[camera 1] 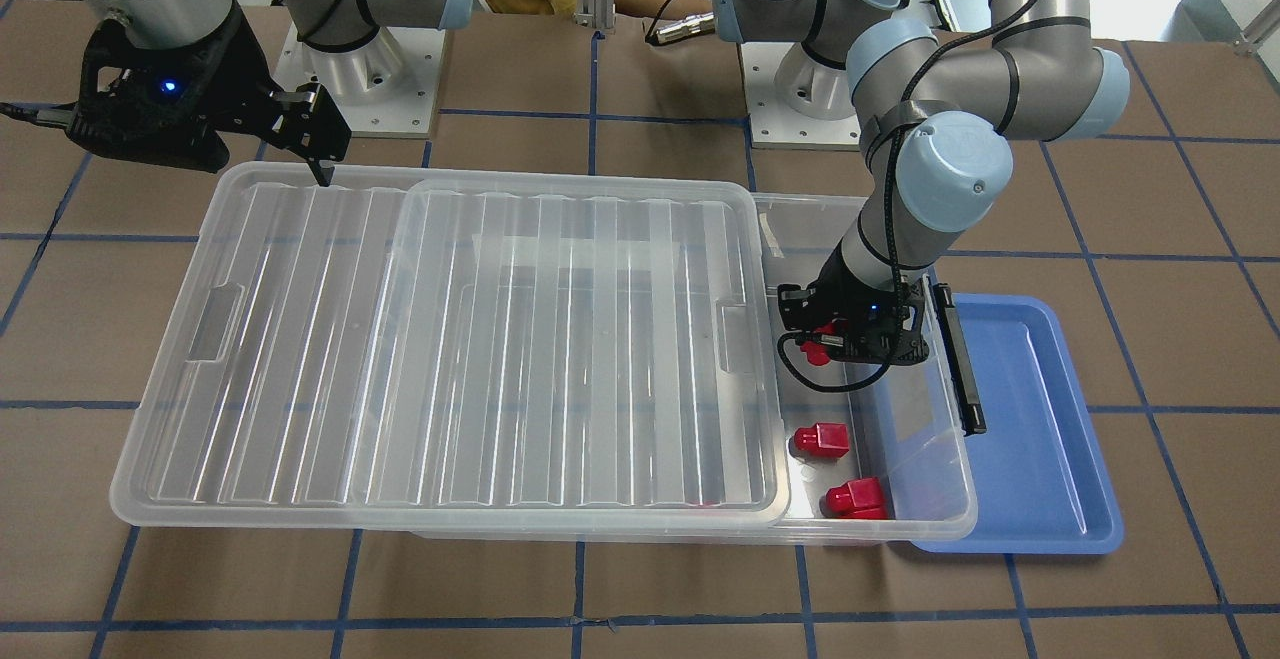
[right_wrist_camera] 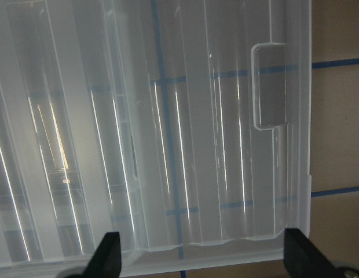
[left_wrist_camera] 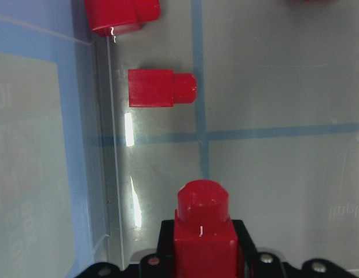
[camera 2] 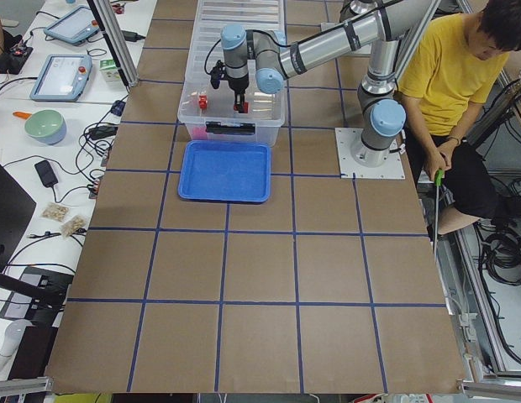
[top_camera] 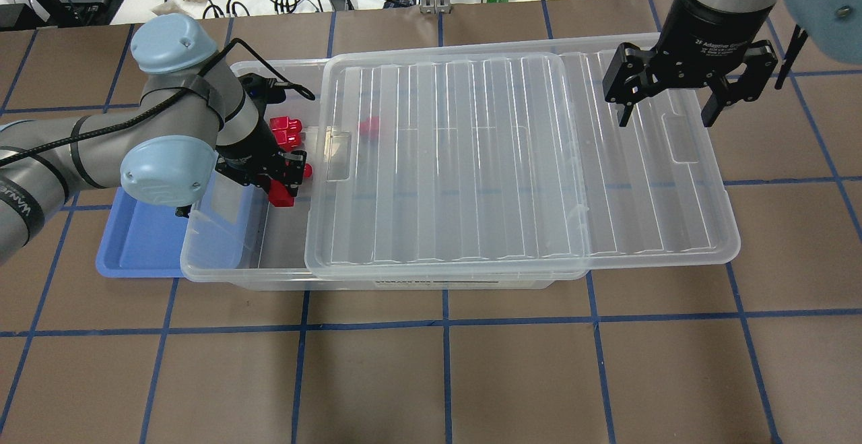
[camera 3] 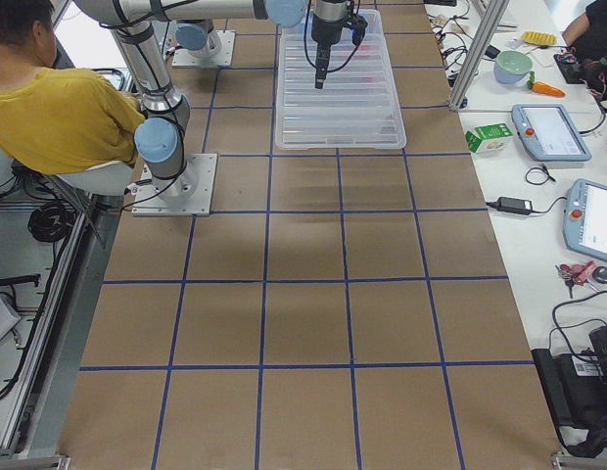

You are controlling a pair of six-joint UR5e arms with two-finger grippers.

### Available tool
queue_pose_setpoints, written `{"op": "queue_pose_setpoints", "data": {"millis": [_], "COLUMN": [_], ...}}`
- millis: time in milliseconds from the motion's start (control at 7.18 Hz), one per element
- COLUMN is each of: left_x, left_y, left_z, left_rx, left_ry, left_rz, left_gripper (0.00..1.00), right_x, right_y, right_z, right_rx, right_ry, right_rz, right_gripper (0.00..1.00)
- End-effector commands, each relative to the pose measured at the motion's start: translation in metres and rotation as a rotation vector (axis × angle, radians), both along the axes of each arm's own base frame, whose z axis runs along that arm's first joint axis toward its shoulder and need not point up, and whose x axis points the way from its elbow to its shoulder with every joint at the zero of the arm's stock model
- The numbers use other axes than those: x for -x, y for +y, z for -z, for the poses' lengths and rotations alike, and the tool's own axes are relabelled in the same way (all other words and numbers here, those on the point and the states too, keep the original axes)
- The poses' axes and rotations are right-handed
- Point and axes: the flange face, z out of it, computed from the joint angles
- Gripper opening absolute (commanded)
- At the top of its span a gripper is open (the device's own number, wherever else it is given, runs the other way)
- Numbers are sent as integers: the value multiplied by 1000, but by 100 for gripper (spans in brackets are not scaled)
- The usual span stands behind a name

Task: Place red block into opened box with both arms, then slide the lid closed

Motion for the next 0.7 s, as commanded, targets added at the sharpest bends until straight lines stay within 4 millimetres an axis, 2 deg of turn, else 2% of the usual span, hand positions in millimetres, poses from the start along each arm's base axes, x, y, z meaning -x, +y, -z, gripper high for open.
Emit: {"op": "queue_pose_setpoints", "data": {"millis": [0,557], "left_x": [-7,-9], "left_y": [-3,-2], "left_z": [18,41], "left_rx": [-18,-51], "left_ry": [1,4], "left_rz": [-10,-21], "left_gripper": [0,0], "right_x": [0,0], "right_y": [0,0], "right_z": [0,1], "right_rx": [-1,-3], "right_ry": [0,3], "right_rz": [0,-2], "right_gripper": [100,100]}}
